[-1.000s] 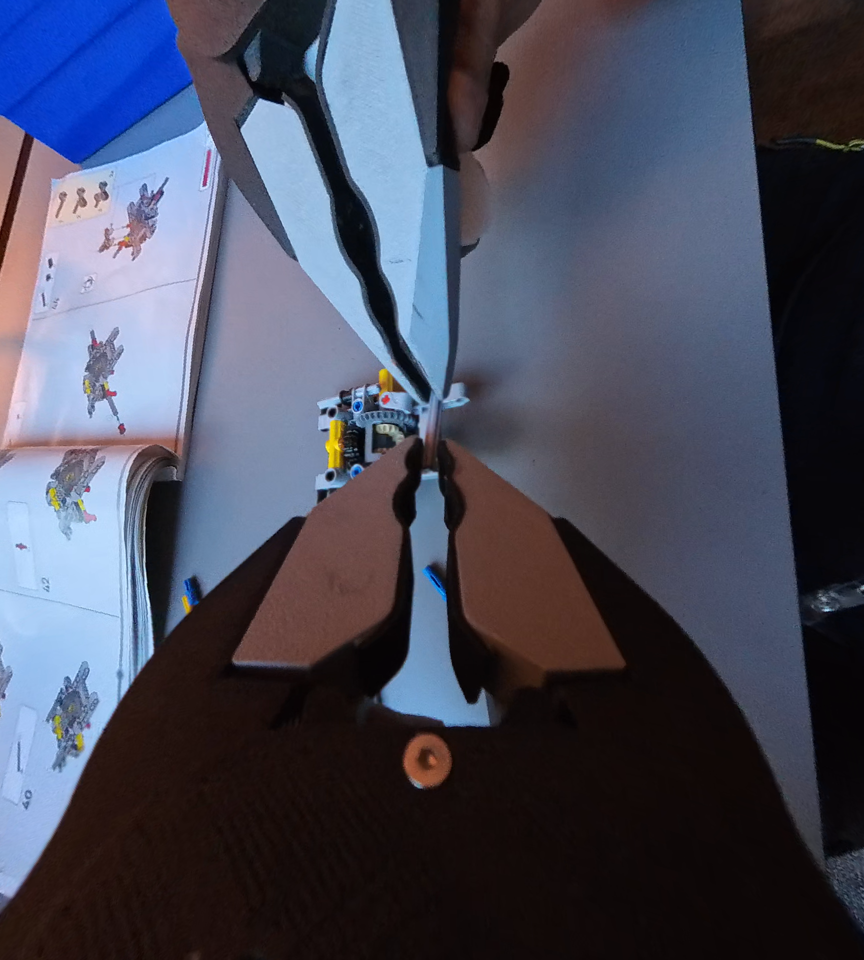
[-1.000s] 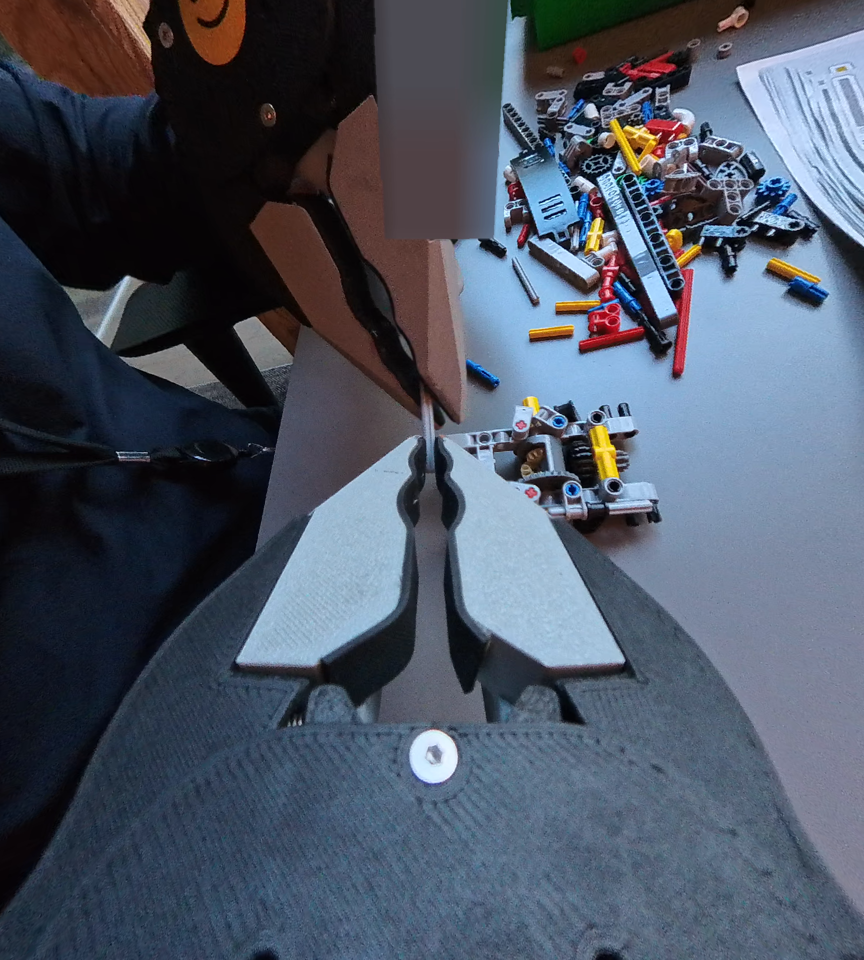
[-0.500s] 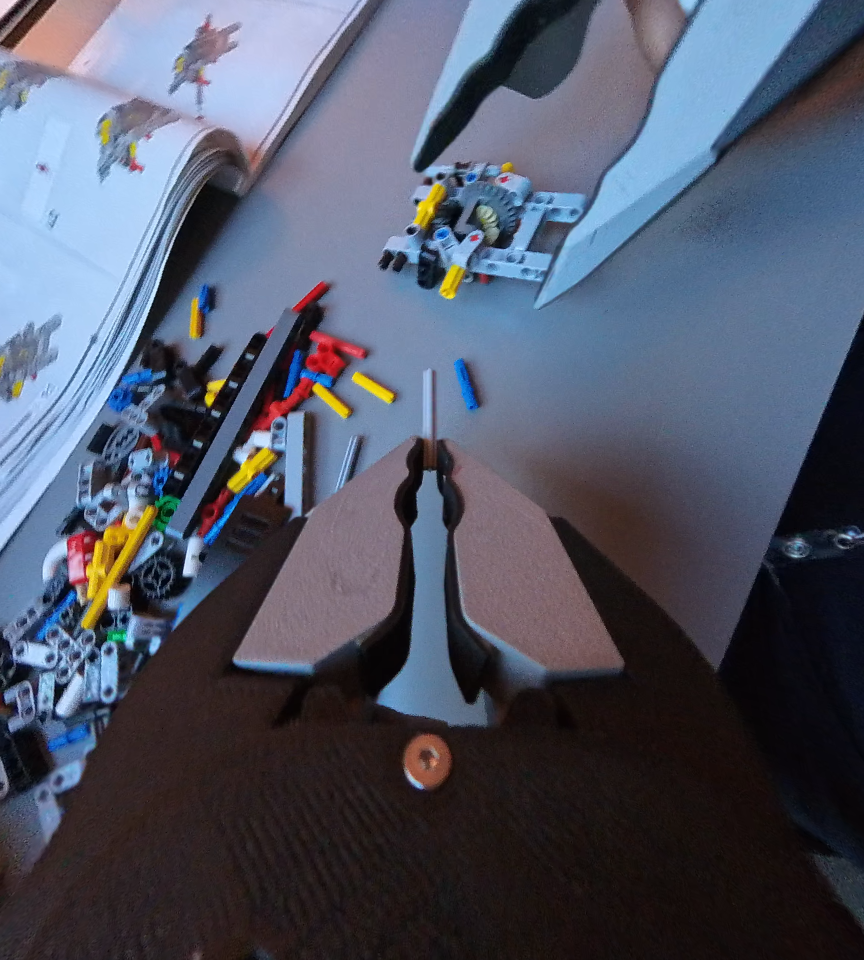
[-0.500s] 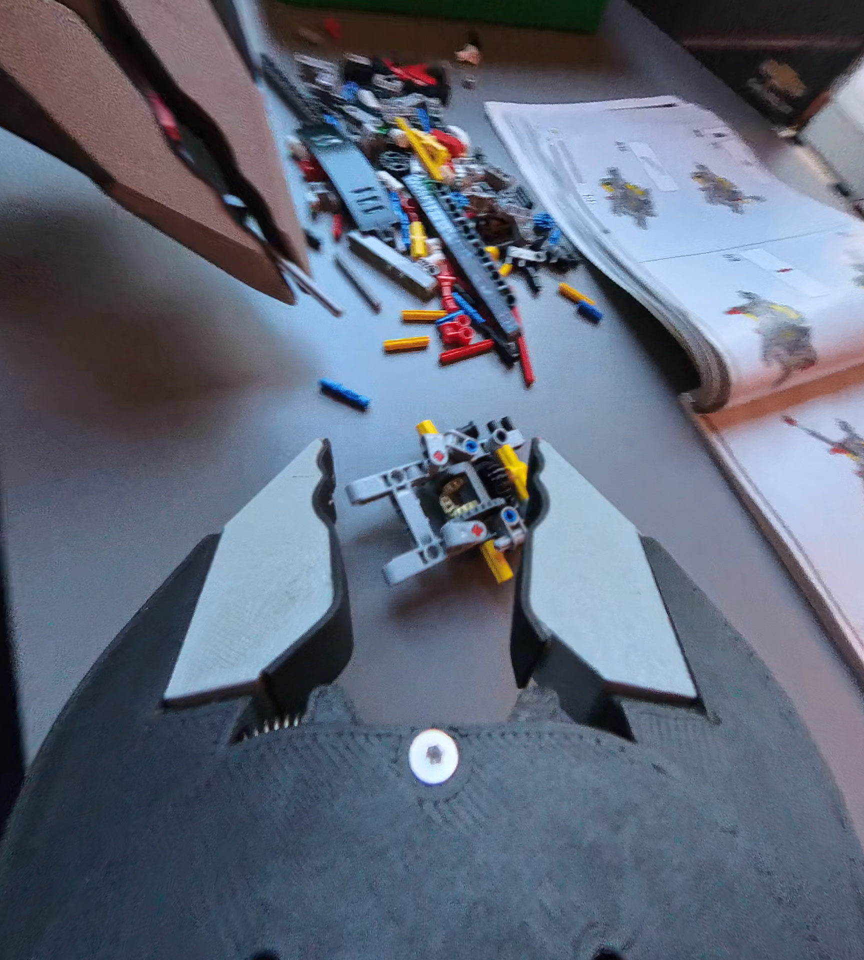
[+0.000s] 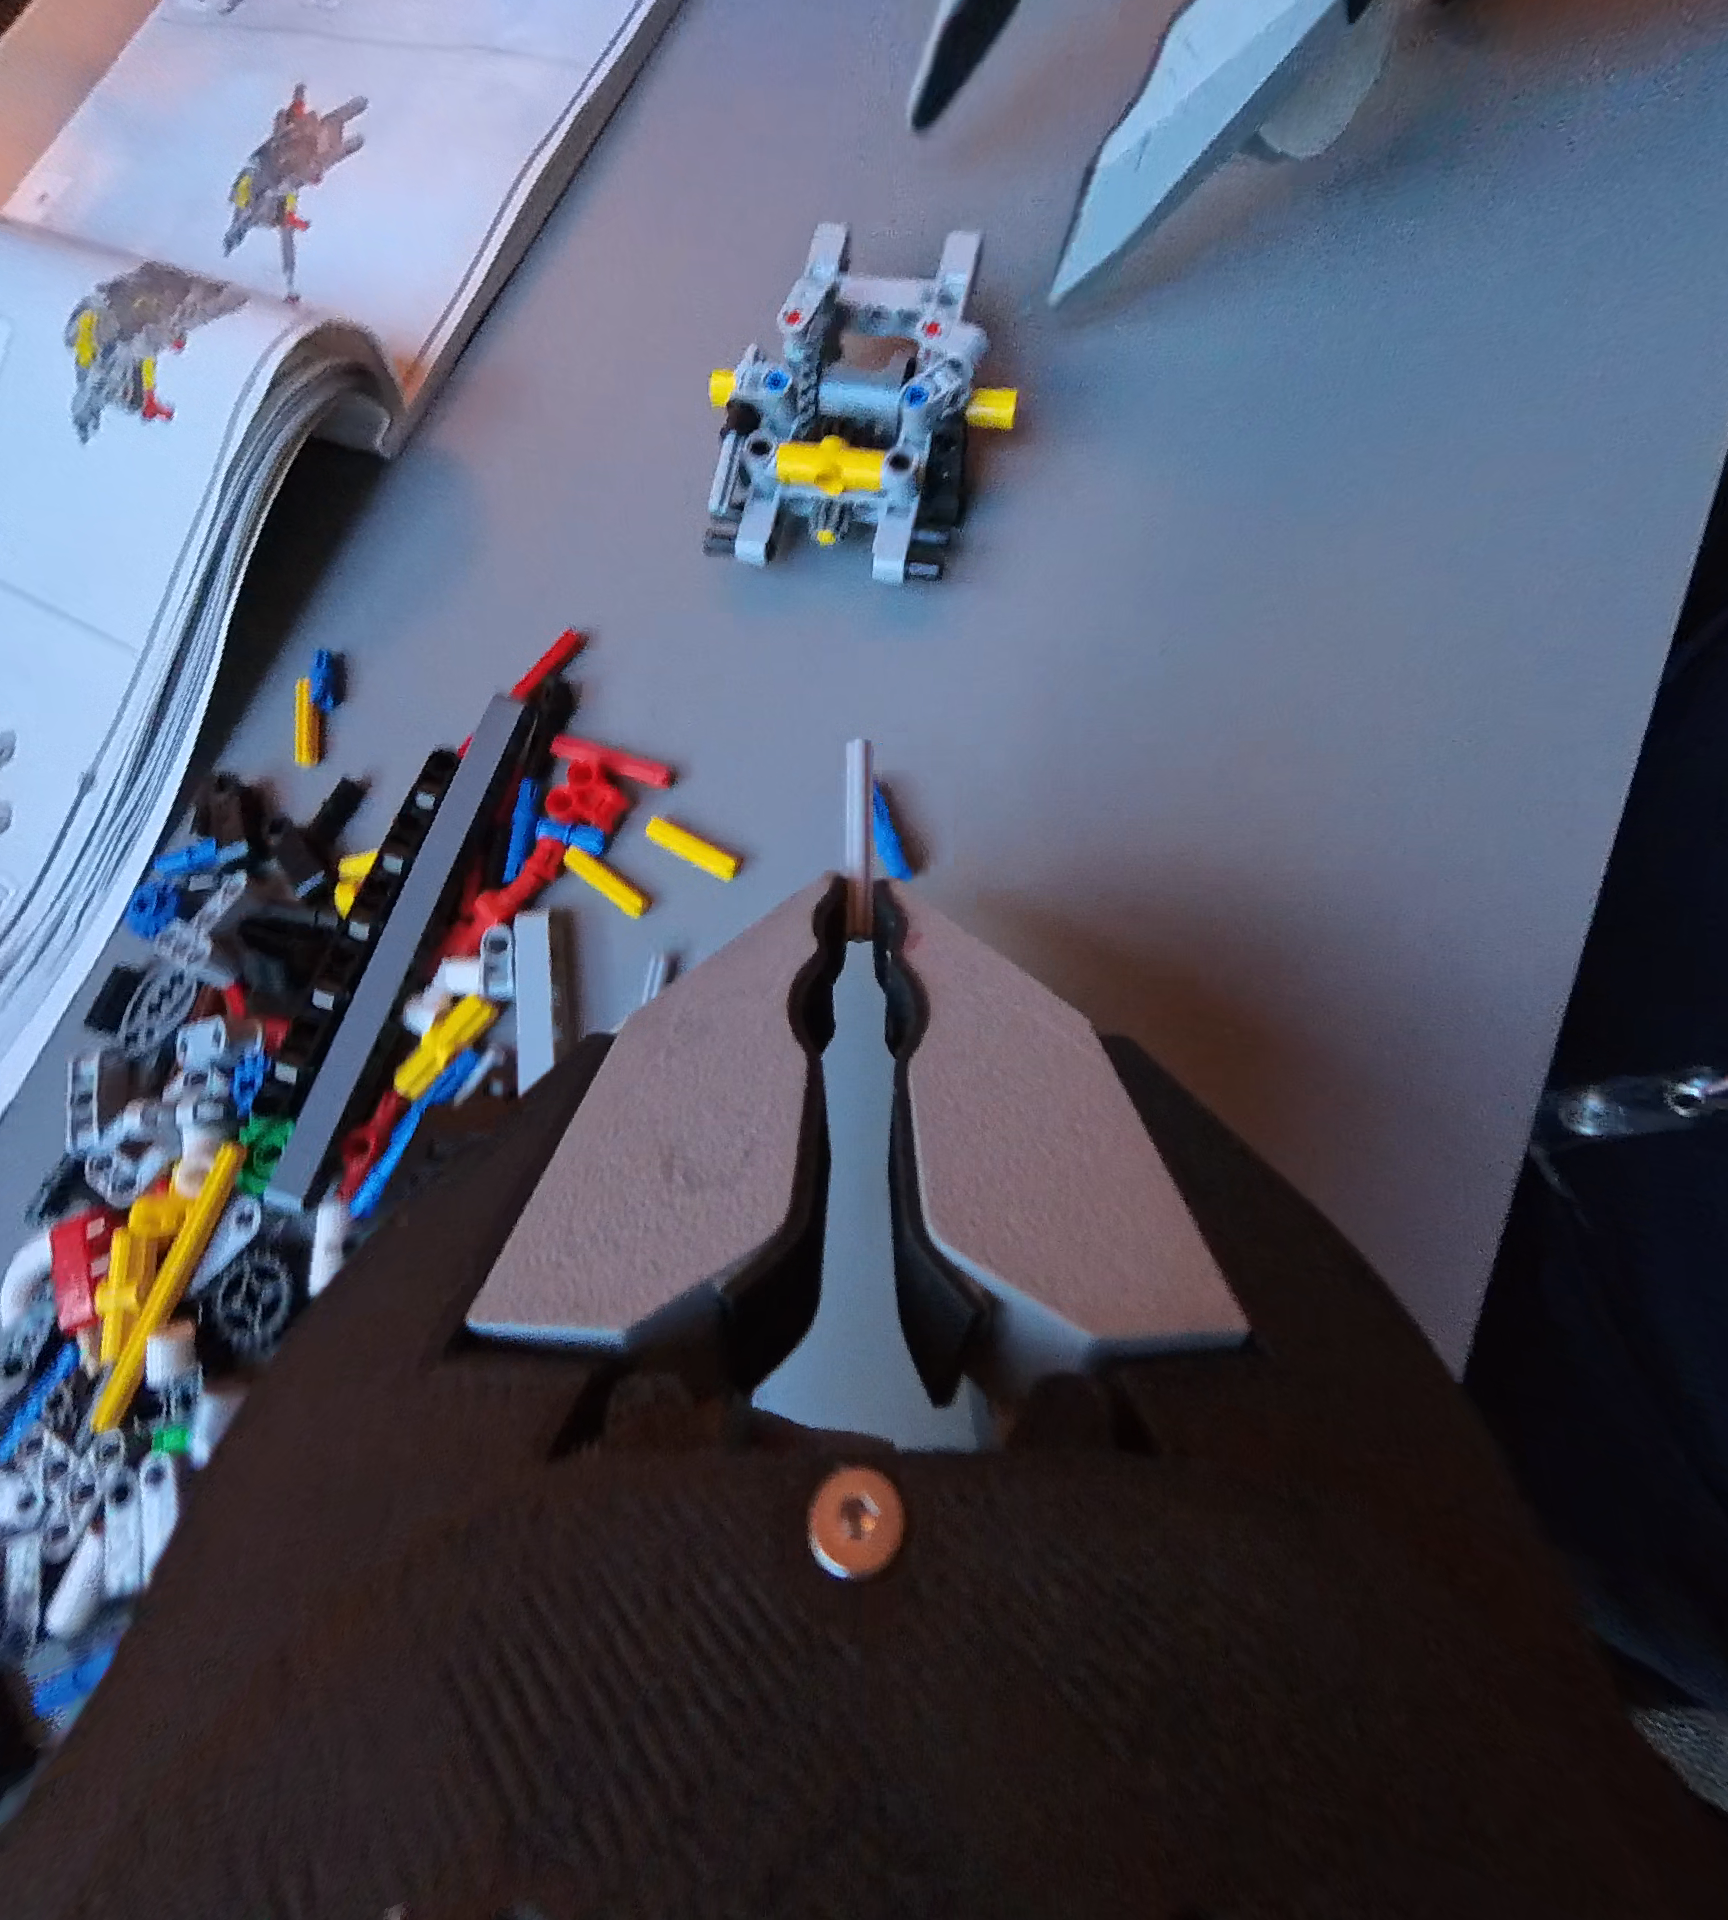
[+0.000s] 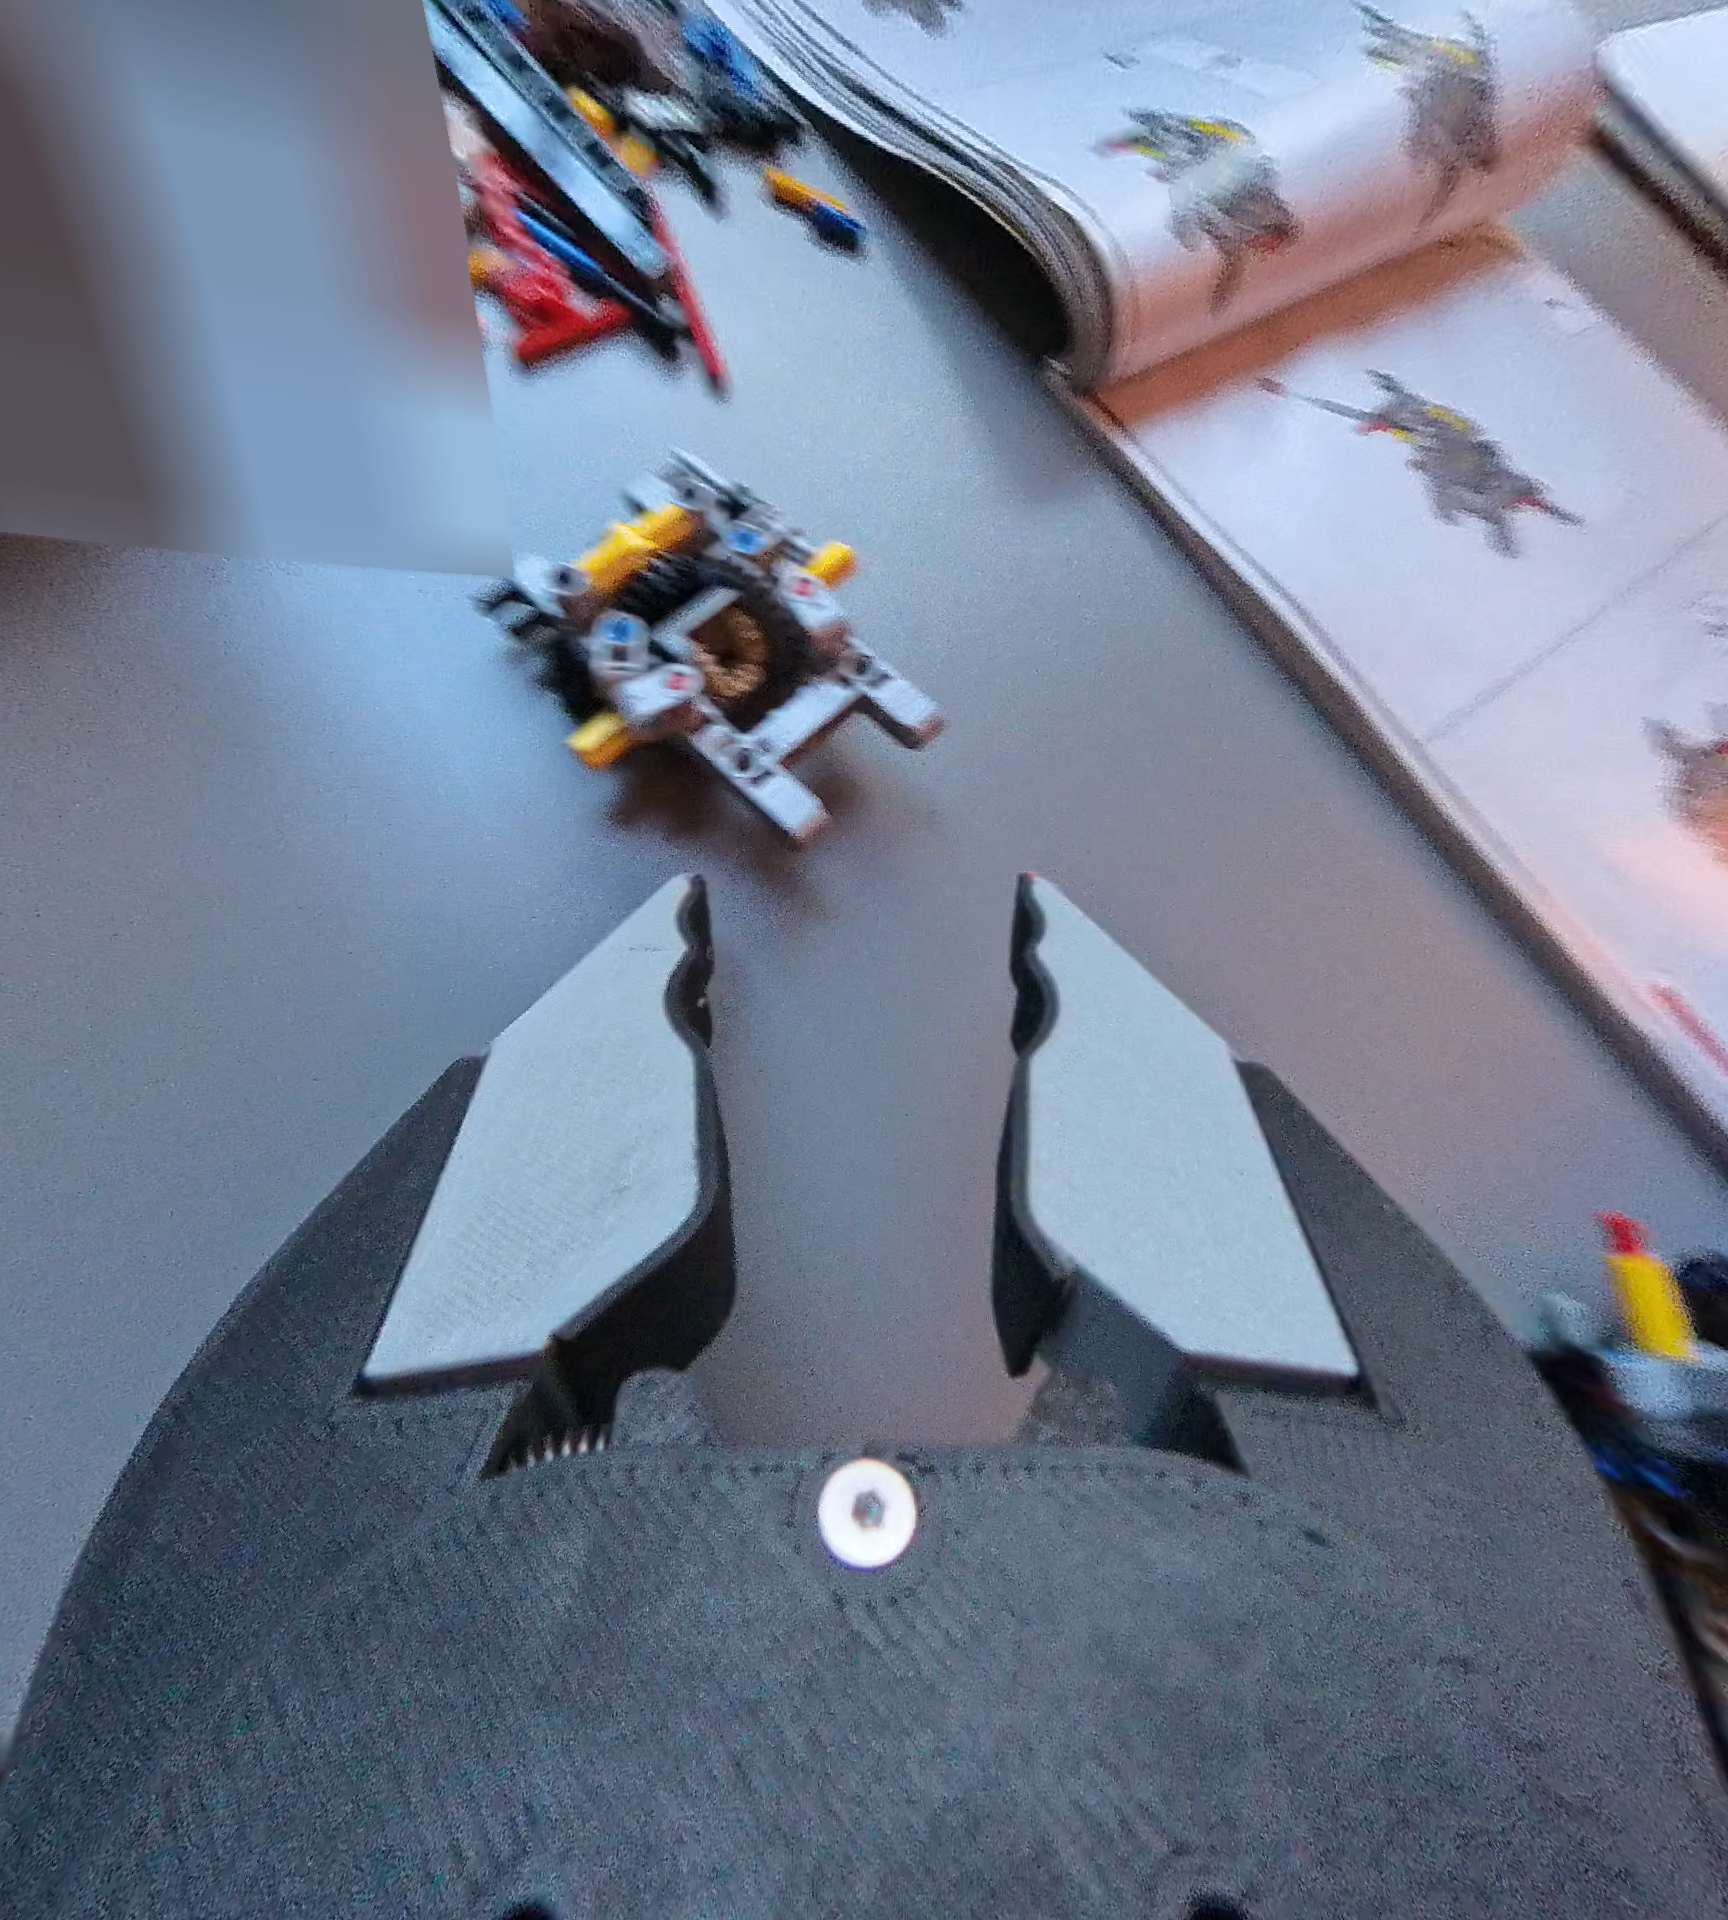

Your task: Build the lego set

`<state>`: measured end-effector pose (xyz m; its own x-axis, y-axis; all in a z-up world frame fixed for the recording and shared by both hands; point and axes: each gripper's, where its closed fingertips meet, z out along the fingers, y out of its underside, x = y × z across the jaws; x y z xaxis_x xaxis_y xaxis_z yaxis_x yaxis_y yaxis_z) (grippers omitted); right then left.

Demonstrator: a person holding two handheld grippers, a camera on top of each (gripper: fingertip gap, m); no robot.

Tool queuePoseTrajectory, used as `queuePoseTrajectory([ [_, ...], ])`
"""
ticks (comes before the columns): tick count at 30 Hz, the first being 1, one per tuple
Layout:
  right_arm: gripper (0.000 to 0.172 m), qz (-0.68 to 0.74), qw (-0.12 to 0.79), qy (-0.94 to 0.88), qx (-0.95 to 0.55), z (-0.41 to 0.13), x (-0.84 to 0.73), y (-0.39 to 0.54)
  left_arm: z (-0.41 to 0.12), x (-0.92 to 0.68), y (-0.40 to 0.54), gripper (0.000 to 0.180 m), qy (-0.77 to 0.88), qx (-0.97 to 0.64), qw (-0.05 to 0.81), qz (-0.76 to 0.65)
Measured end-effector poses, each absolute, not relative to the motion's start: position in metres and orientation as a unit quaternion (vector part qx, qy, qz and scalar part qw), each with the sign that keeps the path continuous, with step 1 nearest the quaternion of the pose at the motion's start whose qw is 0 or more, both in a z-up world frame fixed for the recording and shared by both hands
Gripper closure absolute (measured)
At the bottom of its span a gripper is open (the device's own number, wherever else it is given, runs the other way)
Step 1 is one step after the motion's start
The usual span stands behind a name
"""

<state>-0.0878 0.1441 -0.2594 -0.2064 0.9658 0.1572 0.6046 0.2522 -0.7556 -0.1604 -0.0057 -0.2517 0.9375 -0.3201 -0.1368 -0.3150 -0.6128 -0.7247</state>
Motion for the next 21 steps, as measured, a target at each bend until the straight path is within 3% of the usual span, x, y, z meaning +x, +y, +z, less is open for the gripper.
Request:
queuePoseTrajectory([
  [4, 0.147, 0.374, 0.276, -0.748, -0.473, -0.25, -0.08, 0.117, -0.248, -0.147, 0.023, 0.179, 0.229, -0.886, 0.404, 0.013],
  [14, 0.145, 0.376, 0.339, -0.802, -0.316, -0.236, -0.104, 0.107, -0.262, -0.134, 0.055, 0.179, 0.299, -0.862, 0.407, 0.036],
  [21, 0.148, 0.406, 0.346, -0.787, -0.309, -0.23, -0.109, 0.101, -0.27, -0.134, 0.062, 0.179, 0.318, -0.849, 0.415, 0.07],
])
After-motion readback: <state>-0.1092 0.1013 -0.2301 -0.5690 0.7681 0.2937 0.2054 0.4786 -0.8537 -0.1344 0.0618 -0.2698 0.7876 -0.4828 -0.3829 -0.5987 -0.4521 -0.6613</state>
